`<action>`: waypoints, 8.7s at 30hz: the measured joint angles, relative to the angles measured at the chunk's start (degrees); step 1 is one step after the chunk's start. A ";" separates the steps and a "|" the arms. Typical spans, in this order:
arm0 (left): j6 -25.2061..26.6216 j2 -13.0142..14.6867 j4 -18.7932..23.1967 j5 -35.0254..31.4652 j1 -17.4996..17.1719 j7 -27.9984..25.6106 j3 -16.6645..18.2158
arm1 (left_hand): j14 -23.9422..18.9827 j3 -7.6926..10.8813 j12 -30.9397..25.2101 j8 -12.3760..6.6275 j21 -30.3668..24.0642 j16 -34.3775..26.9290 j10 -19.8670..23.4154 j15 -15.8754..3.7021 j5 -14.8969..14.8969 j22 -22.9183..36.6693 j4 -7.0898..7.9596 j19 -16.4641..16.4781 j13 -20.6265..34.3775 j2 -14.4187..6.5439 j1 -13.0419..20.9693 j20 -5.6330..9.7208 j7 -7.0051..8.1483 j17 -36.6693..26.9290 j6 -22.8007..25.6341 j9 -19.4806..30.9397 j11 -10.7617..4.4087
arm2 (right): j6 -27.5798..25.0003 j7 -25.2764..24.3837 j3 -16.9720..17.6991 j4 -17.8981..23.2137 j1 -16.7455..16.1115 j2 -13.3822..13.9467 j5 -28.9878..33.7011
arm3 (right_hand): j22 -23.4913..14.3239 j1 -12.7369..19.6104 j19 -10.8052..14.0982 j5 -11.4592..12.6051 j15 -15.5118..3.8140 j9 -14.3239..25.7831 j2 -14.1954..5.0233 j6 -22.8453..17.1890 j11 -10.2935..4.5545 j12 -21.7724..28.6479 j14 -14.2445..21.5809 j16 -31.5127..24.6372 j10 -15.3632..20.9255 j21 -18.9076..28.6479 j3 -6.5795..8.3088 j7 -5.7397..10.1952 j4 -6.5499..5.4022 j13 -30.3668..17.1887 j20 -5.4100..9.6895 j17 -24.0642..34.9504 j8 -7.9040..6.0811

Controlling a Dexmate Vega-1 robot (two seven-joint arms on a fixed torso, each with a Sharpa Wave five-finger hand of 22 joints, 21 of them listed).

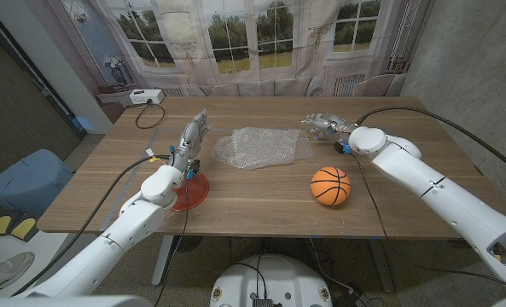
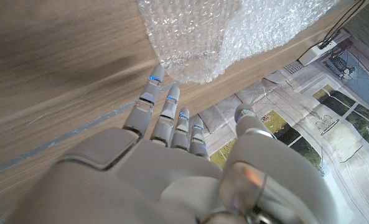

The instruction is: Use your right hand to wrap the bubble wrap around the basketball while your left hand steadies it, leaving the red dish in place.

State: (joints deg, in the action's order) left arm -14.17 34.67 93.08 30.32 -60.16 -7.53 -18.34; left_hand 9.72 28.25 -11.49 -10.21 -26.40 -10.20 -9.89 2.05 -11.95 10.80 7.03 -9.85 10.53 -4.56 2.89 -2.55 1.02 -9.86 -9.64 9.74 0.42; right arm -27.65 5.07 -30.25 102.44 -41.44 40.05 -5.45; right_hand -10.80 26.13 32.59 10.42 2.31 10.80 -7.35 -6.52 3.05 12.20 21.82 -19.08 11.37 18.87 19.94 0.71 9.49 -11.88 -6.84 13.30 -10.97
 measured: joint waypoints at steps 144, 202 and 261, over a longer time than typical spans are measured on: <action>5.52 -0.66 -9.24 1.15 13.75 11.12 -6.31 | 0.00 -1.89 0.00 0.00 1.84 0.00 -0.10 0.00 0.00 -0.01 -1.75 0.01 -0.01 0.76 0.76 0.00 0.62 -0.01 -0.21 -0.01 0.51 | 22.46 -21.99 31.06 30.98 -40.38 -17.91 18.34 | -7.44 60.32 5.55 0.24 -7.74 1.86 3.39 -15.36 -4.15 22.18 31.51 -12.62 22.17 31.64 1.16 -1.84 -0.09 -10.43 10.48 27.21 0.60; 8.60 -7.58 -18.53 -1.91 22.09 12.76 -11.68 | 0.00 -2.13 0.00 0.00 2.28 0.00 -0.10 0.00 0.00 -0.01 -1.98 0.01 -0.01 0.76 0.76 0.00 0.62 -0.01 -0.21 -0.01 0.50 | 14.98 5.65 66.57 31.27 -57.13 -13.86 -18.73 | -6.46 61.20 1.76 0.88 -7.34 1.85 3.19 -7.15 -1.13 19.30 31.93 -9.07 11.48 39.05 0.84 -5.75 -0.41 -9.09 10.18 30.67 0.82; 6.32 -9.01 -19.39 -2.88 23.98 14.64 -12.62 | 0.00 -2.54 0.00 0.00 2.89 0.00 -0.09 0.00 0.00 -0.01 -2.38 0.01 -0.01 0.76 0.76 0.00 0.93 -0.01 -0.52 -0.01 0.50 | -43.91 8.12 64.50 53.41 -69.53 -6.82 0.25 | 1.29 17.42 -22.71 5.37 3.95 0.39 5.11 0.87 2.25 4.98 -12.18 5.80 -4.70 17.68 -24.67 3.39 -15.16 -3.00 -5.29 11.68 -5.69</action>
State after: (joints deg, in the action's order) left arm -7.85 25.66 73.69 27.45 -36.18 7.11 -30.96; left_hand 9.72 25.71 -11.49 -10.21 -23.50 -10.19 -9.98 2.05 -11.95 10.79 4.65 -9.84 10.52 -3.80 3.65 -2.55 1.95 -9.88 -10.16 9.73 0.93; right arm -71.55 13.19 34.25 155.86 -110.97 33.23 -5.20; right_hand -9.51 43.56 9.88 15.79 6.26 11.19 -2.24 -5.66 5.30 17.17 9.64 -13.29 6.68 36.55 -4.74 4.10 -5.66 -14.88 -12.13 24.98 -16.66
